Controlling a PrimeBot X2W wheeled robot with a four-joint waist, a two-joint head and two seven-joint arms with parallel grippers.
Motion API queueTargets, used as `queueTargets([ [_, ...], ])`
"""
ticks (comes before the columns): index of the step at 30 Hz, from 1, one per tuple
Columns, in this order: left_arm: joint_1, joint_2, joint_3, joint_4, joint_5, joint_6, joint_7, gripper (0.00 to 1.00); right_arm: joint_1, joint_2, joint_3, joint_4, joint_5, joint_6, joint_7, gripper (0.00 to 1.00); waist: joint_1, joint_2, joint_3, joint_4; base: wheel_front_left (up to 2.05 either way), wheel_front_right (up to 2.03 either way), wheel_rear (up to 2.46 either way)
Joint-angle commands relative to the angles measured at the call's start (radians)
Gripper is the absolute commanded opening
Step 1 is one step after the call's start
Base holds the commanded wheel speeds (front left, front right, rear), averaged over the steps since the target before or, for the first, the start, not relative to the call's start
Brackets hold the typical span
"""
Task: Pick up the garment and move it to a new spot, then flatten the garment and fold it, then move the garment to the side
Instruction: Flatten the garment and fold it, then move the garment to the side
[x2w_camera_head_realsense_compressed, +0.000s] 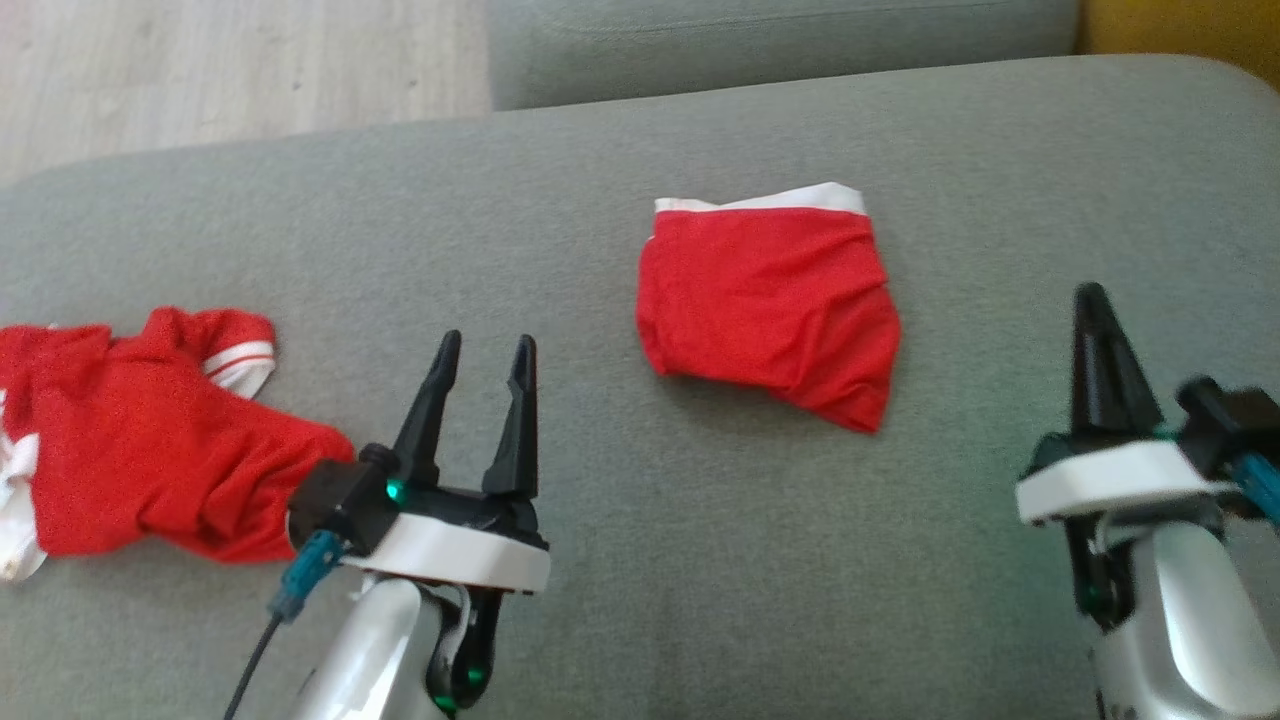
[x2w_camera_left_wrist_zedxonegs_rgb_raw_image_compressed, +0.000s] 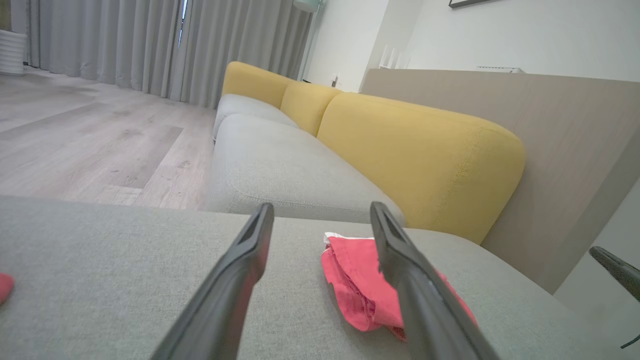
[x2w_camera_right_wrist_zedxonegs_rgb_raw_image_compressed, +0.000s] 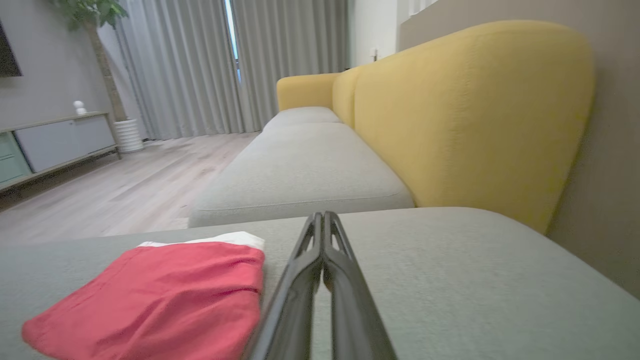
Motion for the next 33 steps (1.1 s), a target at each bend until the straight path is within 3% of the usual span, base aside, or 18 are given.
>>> queueTargets([
  [1,-0.015,0.002,0.049,-0.040,0.011,-0.004,-0.008,1.00,0.000,0.008,0.001,-0.071,-0.016,-0.001,-0.011,0.22,0.0002,0.0000,-0.014,-0.022,0.00,0.00,0.00],
  [2,-0.010,0.002,0.054,-0.041,0.014,-0.006,-0.008,1.00,0.020,0.010,-0.005,-0.090,-0.024,-0.001,-0.011,0.58,0.0002,0.0000,-0.015,-0.026,0.00,0.00,0.00],
  [3,-0.006,0.002,0.058,-0.041,0.017,-0.008,-0.008,1.00,0.038,0.011,-0.005,-0.105,-0.014,-0.001,-0.011,1.00,0.0002,0.0000,-0.016,-0.029,0.00,0.00,0.00],
  [10,0.030,0.002,0.079,-0.037,0.039,-0.017,-0.008,1.00,0.113,0.012,0.015,-0.144,0.033,-0.001,-0.011,1.00,0.0002,0.0000,-0.022,-0.038,0.00,0.00,0.00],
  [23,0.032,0.002,0.074,-0.042,0.046,-0.017,-0.008,1.00,0.111,0.012,0.011,-0.146,0.024,-0.001,-0.011,1.00,0.0002,0.0000,-0.003,-0.005,0.00,0.00,0.00],
  [33,-0.012,0.002,0.030,-0.053,0.035,-0.011,-0.008,1.00,-0.044,0.012,0.018,0.025,-0.009,-0.001,0.053,1.00,0.0002,0.0000,0.080,0.084,0.00,0.00,0.00],
])
